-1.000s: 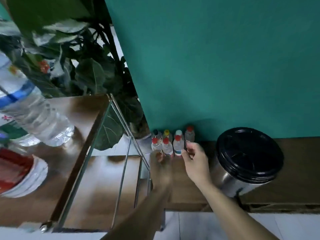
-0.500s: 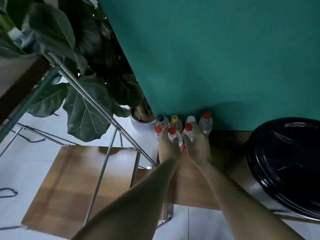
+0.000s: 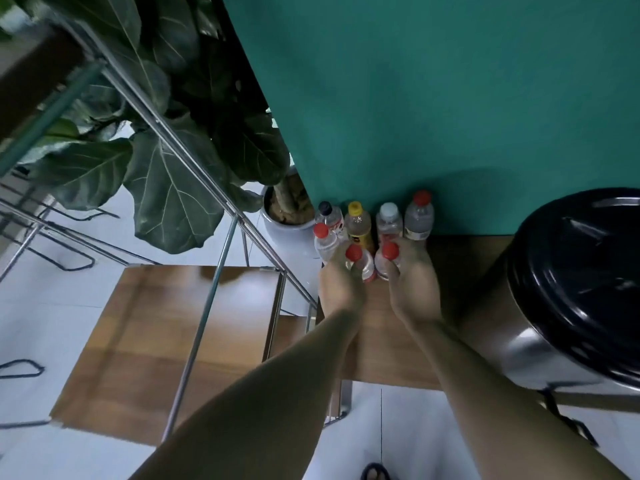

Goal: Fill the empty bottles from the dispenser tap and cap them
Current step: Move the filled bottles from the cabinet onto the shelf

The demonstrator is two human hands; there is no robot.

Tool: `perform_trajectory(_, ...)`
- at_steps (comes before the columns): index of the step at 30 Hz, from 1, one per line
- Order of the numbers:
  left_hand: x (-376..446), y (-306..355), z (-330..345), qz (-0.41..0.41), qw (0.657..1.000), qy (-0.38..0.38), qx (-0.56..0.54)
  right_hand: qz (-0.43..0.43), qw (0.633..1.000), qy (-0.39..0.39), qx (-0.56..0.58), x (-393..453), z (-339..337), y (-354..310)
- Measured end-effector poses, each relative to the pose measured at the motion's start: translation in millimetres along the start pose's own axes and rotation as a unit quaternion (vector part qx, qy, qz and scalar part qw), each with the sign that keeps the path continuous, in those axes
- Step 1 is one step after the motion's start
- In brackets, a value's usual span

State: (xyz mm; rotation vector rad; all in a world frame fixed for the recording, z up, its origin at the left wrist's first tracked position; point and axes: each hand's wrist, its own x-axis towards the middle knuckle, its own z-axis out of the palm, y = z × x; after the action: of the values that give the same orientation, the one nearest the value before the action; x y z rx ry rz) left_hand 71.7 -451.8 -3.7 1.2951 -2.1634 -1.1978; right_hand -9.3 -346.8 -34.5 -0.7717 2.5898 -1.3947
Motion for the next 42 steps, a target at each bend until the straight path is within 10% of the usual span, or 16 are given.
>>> perform_trajectory(12, -182, -2, -113, -0.094, 0.936, -0.105, -0.321, 0.098, 0.995, -0.036, 0.001, -177, -75, -98)
perform_trajectory(16, -233, -14, -183, 0.03, 0.974, -0.17, -0.15, 0.1, 0.994, -0.026, 0.025, -242, -101, -144)
perform_trajectory(25, -275, -53, -351, 0.112, 0.938, -0.286, -0.162, 0.038, 0.998, 0.023, -0.047, -360, -93, -279)
perform_trajectory(42, -154, -126, -545, 0.138, 0.974, -0.104, -0.146, -0.032, 0.999, -0.024, 0.033, -321, 89, -446)
